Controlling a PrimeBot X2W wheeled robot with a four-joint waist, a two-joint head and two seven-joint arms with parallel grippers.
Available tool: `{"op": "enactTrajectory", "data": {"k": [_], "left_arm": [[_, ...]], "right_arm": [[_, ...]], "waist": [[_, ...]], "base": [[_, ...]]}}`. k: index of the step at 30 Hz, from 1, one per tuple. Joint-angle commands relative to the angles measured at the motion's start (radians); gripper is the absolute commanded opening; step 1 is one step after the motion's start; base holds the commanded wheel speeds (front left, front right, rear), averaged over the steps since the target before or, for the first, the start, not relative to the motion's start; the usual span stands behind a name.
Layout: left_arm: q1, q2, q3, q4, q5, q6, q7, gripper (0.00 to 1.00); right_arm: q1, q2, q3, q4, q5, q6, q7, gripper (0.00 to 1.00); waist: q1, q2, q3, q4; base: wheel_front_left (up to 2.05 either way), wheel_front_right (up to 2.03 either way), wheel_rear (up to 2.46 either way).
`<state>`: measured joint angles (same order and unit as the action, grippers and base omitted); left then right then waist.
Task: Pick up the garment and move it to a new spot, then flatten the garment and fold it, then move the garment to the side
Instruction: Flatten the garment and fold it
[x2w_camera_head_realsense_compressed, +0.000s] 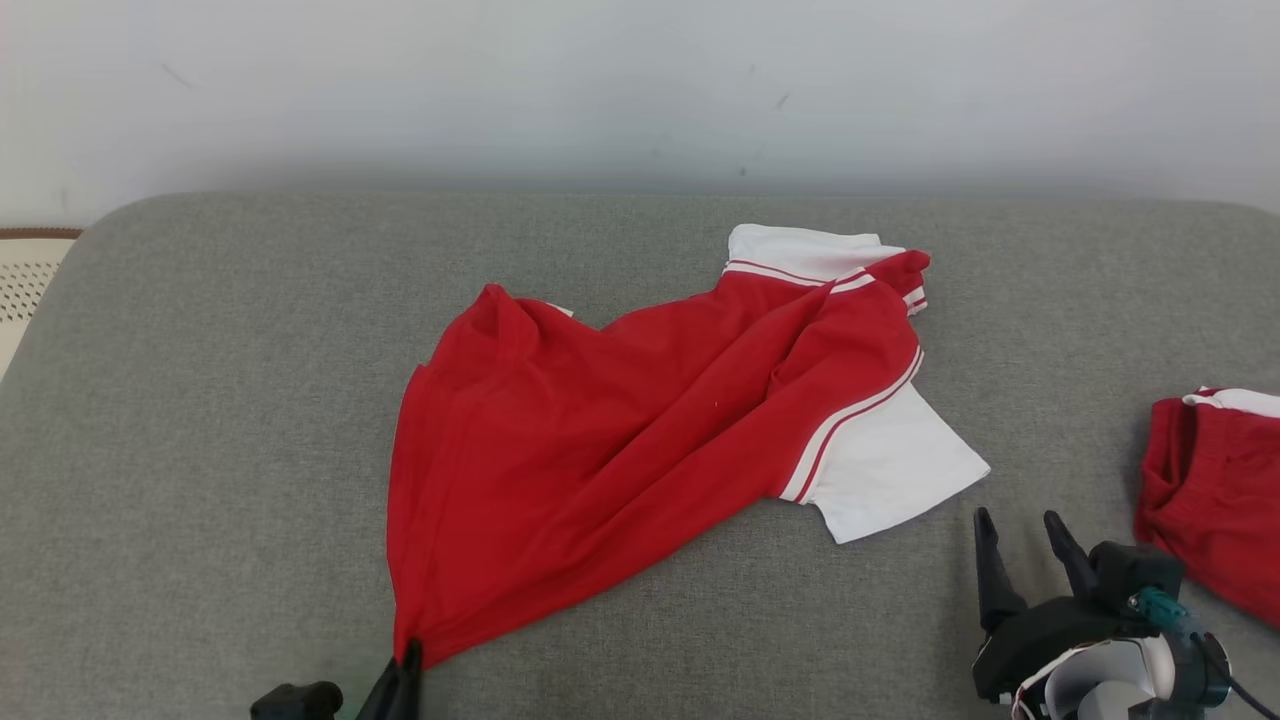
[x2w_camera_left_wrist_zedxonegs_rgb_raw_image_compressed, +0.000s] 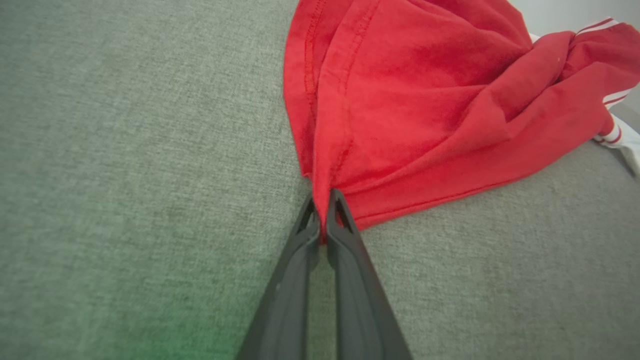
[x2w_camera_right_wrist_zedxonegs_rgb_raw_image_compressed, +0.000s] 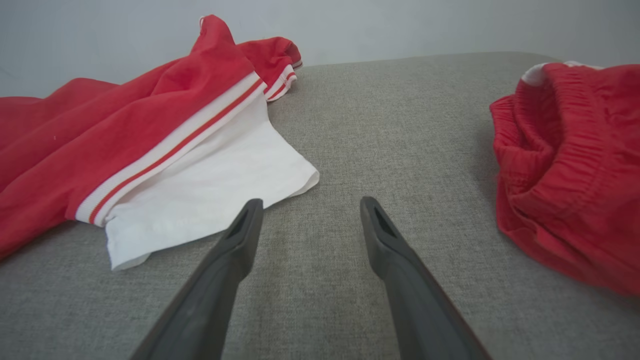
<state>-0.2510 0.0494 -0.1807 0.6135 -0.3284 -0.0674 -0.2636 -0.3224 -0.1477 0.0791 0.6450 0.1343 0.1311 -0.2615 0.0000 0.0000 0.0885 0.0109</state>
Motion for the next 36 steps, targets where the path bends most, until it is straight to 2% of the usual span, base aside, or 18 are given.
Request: {"op": "enactTrajectory", "data": {"k": [1, 7, 11, 18, 27, 28, 29, 30, 31, 32, 36], "left_arm": [[-0.006, 0.002, 0.016, -0.007, 0.012, 0.011, -0.001, 0.0], [0.003, 0.002, 0.078, -0.03, 0.055, 0.041, -0.001, 0.0], [0.0, 0.002, 0.1, -0.038, 0.074, 0.028, -0.001, 0.0], [-0.018, 0.002, 0.093, -0.044, 0.069, 0.021, -0.001, 0.0], [-0.037, 0.002, 0.06, -0.046, 0.07, 0.017, -0.001, 0.0], [-0.042, 0.003, 0.054, -0.047, 0.07, 0.016, -0.001, 0.0], [-0.042, 0.003, 0.054, -0.047, 0.07, 0.016, -0.001, 0.0], [-0.043, 0.003, 0.054, -0.048, 0.07, 0.016, -0.001, 0.0], [-0.043, 0.003, 0.053, -0.049, 0.07, 0.016, -0.001, 0.0], [-0.043, 0.003, 0.054, -0.049, 0.071, 0.016, -0.001, 0.0], [-0.039, 0.003, 0.06, -0.053, 0.082, 0.015, -0.001, 0.0]], "right_arm": [[-0.014, -0.008, -0.002, 0.007, 0.01, -0.001, -0.005, 1.0], [-0.047, -0.006, -0.012, 0.026, 0.021, -0.001, -0.005, 1.0], [-0.062, -0.002, -0.007, 0.042, 0.034, -0.001, -0.005, 1.0], [-0.098, 0.003, -0.002, 0.098, 0.071, -0.001, -0.005, 1.0], [-0.146, -0.007, 0.006, 0.191, 0.061, -0.001, -0.004, 1.0], [-0.158, -0.005, 0.008, 0.246, 0.056, -0.001, -0.001, 0.74], [-0.158, -0.005, 0.008, 0.246, 0.056, -0.001, -0.001, 0.74], [-0.162, -0.002, 0.009, 0.256, 0.055, -0.001, -0.001, 0.46], [-0.163, 0.0, 0.01, 0.263, 0.055, -0.001, 0.0, 0.33], [-0.165, 0.002, 0.011, 0.269, 0.056, -0.001, 0.0, 0.0], [-0.169, 0.003, 0.008, 0.239, 0.069, -0.001, -0.002, 0.0]], "waist": [[0.0, 0.0, 0.004, 0.004], [0.0, 0.0, 0.018, 0.028], [0.0, 0.0, 0.029, 0.044], [0.0, 0.0, 0.052, 0.065], [0.0, 0.0, 0.069, 0.096], [0.0, 0.0, 0.068, 0.107], [0.0, 0.0, 0.068, 0.107], [0.0, 0.0, 0.068, 0.109], [0.0, 0.0, 0.067, 0.111], [0.0, 0.0, 0.066, 0.112], [0.0, 0.0, 0.054, 0.112]], "base": [[0.0, 0.0, 0.0], [0.0, 0.0, 0.0], [0.0, 0.0, 0.0], [0.0, 0.0, 0.0], [0.0, 0.0, 0.0], [0.0, 0.0, 0.0], [0.0, 0.0, 0.0], [0.0, 0.0, 0.0], [0.0, 0.0, 0.0], [0.0, 0.0, 0.0], [0.0, 0.0, 0.0]]}}
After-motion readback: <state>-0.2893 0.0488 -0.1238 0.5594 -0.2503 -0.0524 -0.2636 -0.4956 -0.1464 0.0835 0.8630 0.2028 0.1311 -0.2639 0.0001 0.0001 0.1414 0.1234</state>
